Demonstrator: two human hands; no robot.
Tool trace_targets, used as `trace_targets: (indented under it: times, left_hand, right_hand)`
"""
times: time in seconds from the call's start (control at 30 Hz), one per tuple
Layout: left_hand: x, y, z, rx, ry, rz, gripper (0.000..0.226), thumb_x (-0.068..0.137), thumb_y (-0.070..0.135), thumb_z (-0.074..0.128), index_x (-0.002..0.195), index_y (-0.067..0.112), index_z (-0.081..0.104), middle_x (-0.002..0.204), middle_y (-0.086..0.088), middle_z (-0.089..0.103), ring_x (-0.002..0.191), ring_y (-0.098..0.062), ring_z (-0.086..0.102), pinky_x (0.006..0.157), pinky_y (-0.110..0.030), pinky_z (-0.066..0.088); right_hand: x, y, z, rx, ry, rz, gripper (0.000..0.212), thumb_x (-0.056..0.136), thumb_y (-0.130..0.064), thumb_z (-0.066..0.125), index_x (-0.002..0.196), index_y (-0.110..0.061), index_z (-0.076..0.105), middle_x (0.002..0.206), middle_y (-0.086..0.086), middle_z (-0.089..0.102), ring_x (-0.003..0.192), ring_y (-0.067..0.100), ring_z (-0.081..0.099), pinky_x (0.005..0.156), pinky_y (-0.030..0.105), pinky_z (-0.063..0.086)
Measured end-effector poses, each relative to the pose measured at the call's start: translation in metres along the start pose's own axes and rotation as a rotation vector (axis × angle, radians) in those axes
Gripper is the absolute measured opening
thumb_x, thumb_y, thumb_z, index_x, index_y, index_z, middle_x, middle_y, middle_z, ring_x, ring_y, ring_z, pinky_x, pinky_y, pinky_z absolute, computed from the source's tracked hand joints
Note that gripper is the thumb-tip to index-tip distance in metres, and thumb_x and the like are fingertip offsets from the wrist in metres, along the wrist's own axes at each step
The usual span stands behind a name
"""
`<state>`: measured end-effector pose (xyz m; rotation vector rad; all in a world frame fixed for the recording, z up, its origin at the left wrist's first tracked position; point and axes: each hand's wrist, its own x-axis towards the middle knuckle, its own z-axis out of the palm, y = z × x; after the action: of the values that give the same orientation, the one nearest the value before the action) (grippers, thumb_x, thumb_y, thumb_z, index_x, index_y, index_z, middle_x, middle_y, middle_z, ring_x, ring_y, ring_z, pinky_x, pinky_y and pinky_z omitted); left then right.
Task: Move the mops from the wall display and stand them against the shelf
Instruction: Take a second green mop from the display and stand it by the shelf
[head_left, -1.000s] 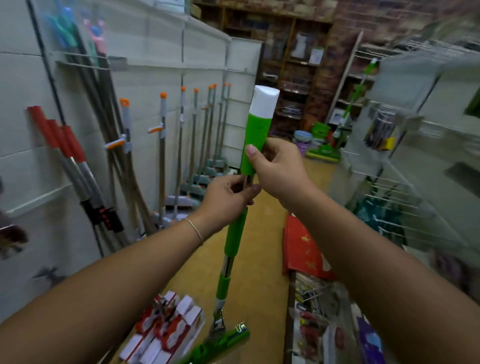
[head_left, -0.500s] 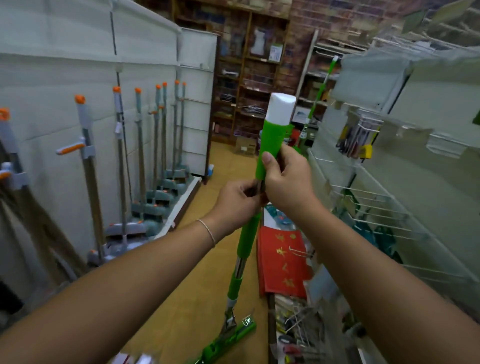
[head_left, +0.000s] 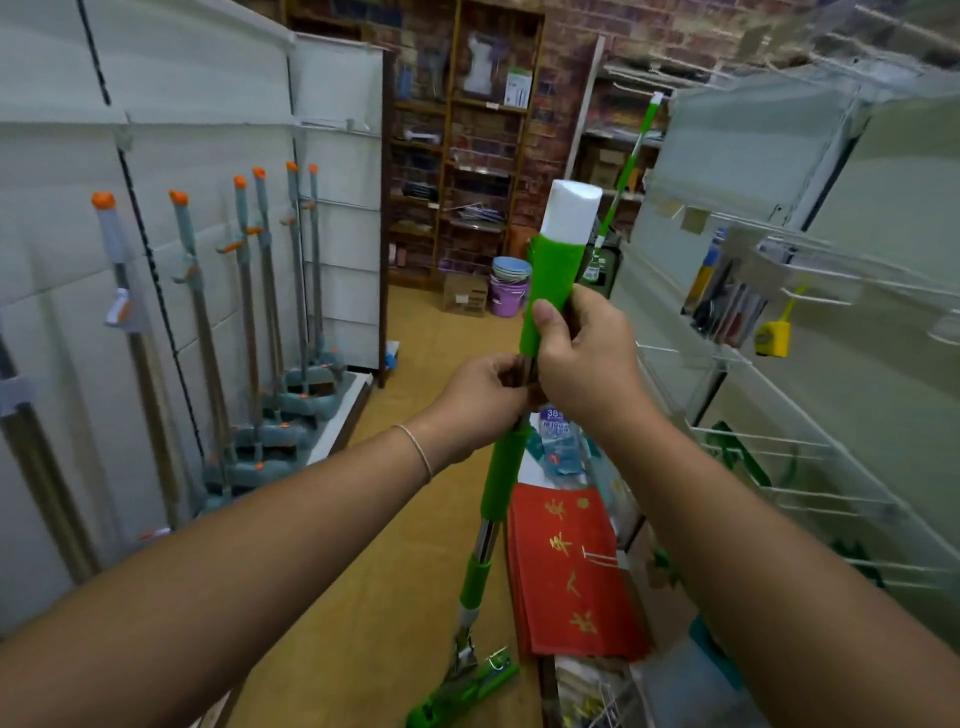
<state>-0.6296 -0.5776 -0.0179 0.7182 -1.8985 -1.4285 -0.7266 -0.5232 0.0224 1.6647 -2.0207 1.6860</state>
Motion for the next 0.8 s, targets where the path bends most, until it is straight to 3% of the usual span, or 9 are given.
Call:
trace_targets:
  times: [0.03,0.1,0.17,0.27,0.37,0.47,0.67,0.8]
  left_hand:
    - [0.017,-0.004,-0.002,0.015,-0.005,-0.005,0.010,0.088,0.009,0.064,0.097,0.009,0.069,0.093,-0.023,0.070,0.075,-0.022,0.057,0.058,-0.024,0.050]
    - [0.052,-0.013,-0.004,0.029,-0.017,-0.004,0.016,0.087,0.010,0.066,0.101,0.005,0.069,0.098,-0.026,0.069,0.079,-0.027,0.061,0.074,-0.038,0.056]
    - [0.088,-0.022,-0.005,0.041,-0.033,0.002,0.017,0.086,0.012,0.068,0.101,0.005,0.070,0.102,-0.028,0.067,0.085,-0.032,0.064,0.087,-0.050,0.052]
    - [0.146,-0.033,-0.004,0.040,-0.043,-0.001,0.018,0.086,0.014,0.068,0.101,0.005,0.069,0.104,-0.029,0.066,0.086,-0.028,0.063,0.088,-0.048,0.052]
    - [0.207,-0.039,-0.004,0.049,-0.046,-0.014,0.022,0.086,0.016,0.068,0.104,0.005,0.068,0.106,-0.025,0.067,0.093,-0.032,0.066,0.079,-0.033,0.056]
    - [0.264,-0.040,-0.007,0.048,-0.023,-0.004,0.019,0.085,0.018,0.069,0.102,0.009,0.070,0.105,-0.018,0.070,0.099,-0.029,0.067,0.075,-0.025,0.055]
    - [0.360,-0.050,-0.017,0.058,0.004,0.016,0.015,0.084,0.019,0.071,0.097,0.012,0.073,0.098,-0.011,0.073,0.097,-0.025,0.068,0.086,-0.036,0.053]
    - [0.422,-0.065,-0.026,0.055,0.009,0.033,0.017,0.086,0.020,0.070,0.100,0.011,0.071,0.096,-0.010,0.073,0.094,-0.025,0.069,0.080,-0.029,0.055]
  right_hand:
    - [0.013,0.009,0.005,-0.004,0.006,-0.003,0.013,0.097,-0.022,0.055,0.089,-0.013,0.060,0.076,0.004,0.061,0.066,0.018,0.054,0.053,0.024,0.039]
    - [0.040,0.030,0.015,0.002,0.010,0.002,0.014,0.096,-0.025,0.056,0.088,-0.013,0.060,0.075,0.004,0.062,0.064,0.018,0.055,0.052,0.023,0.042]
    - [0.070,0.056,0.024,0.021,0.011,0.021,0.017,0.095,-0.027,0.056,0.090,-0.011,0.062,0.078,0.010,0.065,0.066,0.023,0.059,0.058,0.038,0.050]
    - [0.122,0.094,0.035,0.097,0.000,0.048,0.020,0.095,-0.027,0.056,0.096,-0.009,0.064,0.085,0.016,0.068,0.076,0.033,0.065,0.066,0.051,0.057]
    - [0.176,0.127,0.042,0.112,-0.033,0.061,0.017,0.097,-0.025,0.056,0.093,-0.011,0.064,0.087,0.016,0.069,0.081,0.035,0.066,0.072,0.055,0.057]
    - [0.227,0.154,0.049,0.126,-0.069,0.040,0.015,0.098,-0.024,0.055,0.084,-0.022,0.061,0.081,0.007,0.067,0.075,0.025,0.065,0.071,0.046,0.057]
    - [0.309,0.200,0.073,0.203,-0.110,0.015,0.021,0.100,-0.023,0.053,0.080,-0.027,0.059,0.077,-0.010,0.064,0.065,-0.002,0.060,0.060,0.016,0.050]
    - [0.360,0.230,0.095,0.192,-0.114,0.003,0.020,0.100,-0.023,0.053,0.083,-0.029,0.061,0.089,-0.003,0.071,0.082,0.013,0.068,0.071,0.027,0.056]
